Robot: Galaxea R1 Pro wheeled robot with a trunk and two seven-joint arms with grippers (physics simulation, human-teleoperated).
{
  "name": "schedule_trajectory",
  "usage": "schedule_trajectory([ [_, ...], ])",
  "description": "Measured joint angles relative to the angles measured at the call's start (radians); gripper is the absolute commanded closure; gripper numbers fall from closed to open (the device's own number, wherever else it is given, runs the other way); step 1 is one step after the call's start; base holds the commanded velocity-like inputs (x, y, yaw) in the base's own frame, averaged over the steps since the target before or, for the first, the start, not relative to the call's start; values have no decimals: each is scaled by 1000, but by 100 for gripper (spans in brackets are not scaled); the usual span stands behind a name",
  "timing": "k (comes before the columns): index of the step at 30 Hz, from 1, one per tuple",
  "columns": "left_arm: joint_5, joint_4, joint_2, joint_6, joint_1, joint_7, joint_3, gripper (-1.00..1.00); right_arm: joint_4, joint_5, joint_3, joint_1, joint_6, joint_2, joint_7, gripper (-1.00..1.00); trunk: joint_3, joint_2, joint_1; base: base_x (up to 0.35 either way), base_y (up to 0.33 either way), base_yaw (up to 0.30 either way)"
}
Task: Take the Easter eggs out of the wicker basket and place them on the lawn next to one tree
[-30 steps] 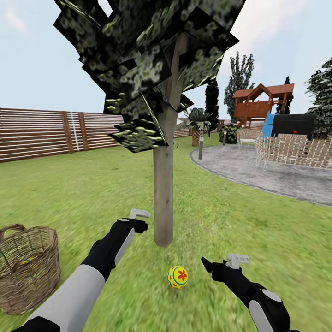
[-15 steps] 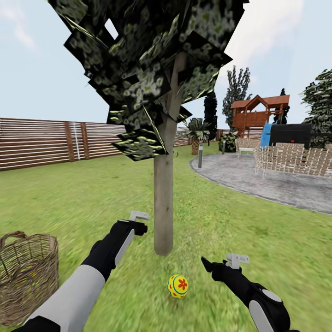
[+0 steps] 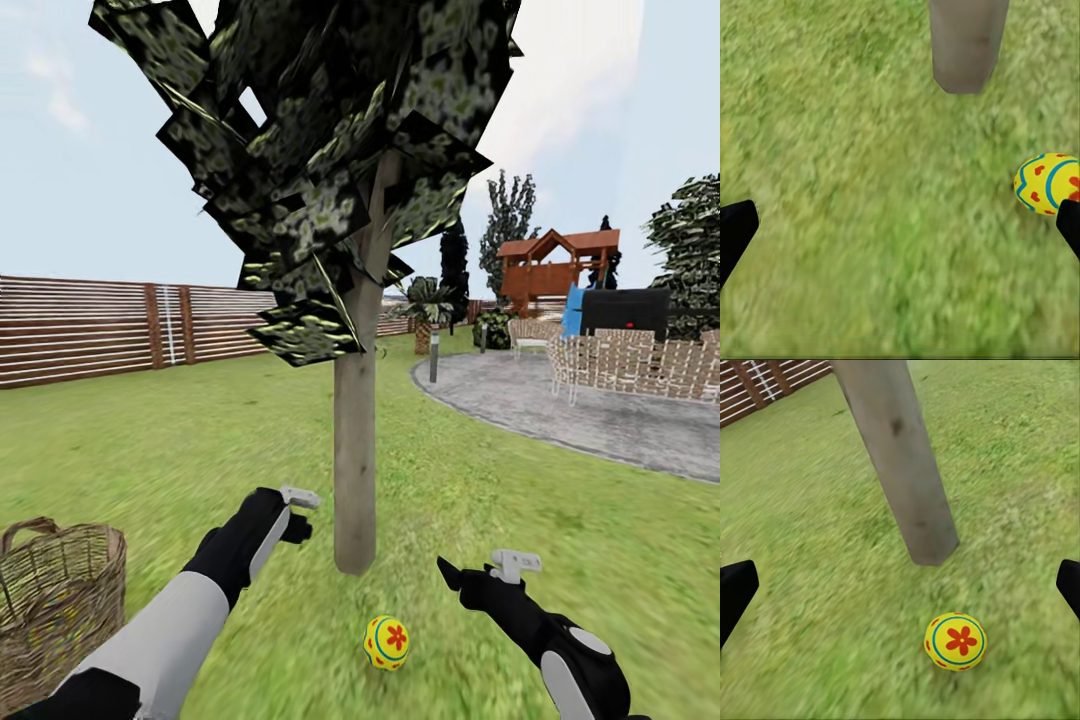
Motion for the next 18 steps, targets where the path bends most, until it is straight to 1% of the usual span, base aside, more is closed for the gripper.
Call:
schedule_trajectory([
  [2, 1, 15, 0, 10, -6, 0, 1, -100, 0, 0, 0, 0, 0, 0, 0, -100, 7, 7, -4, 0, 0, 0],
  [4, 1, 31, 0, 20, -12, 1, 16, -100, 0, 0, 0, 0, 0, 0, 0, -100, 13, 21, -12, 0, 0, 0],
  [7, 0, 60, 0, 27, -17, 1, 54, -100, 0, 0, 0, 0, 0, 0, 0, -100, 23, 42, -23, 0, 0, 0],
  [10, 0, 90, 0, 29, -21, 2, 72, -100, 0, 0, 1, 0, 0, 0, 0, -100, 32, 63, -35, 0, 0, 0],
  [12, 0, 108, 0, 30, -27, 3, 78, -100, 0, -1, 0, 0, 0, 0, 0, -100, 38, 77, -42, 0, 0, 0],
  [15, 1, 155, 1, 29, -48, 4, 88, -100, 0, 1, 1, 0, 0, 1, 0, -100, 48, 98, -54, 0, 0, 0],
  [18, 2, 180, 1, 28, -57, 5, 91, -100, 0, 0, 0, 0, 0, 0, 0, -100, 57, 119, -65, 0, 0, 0],
])
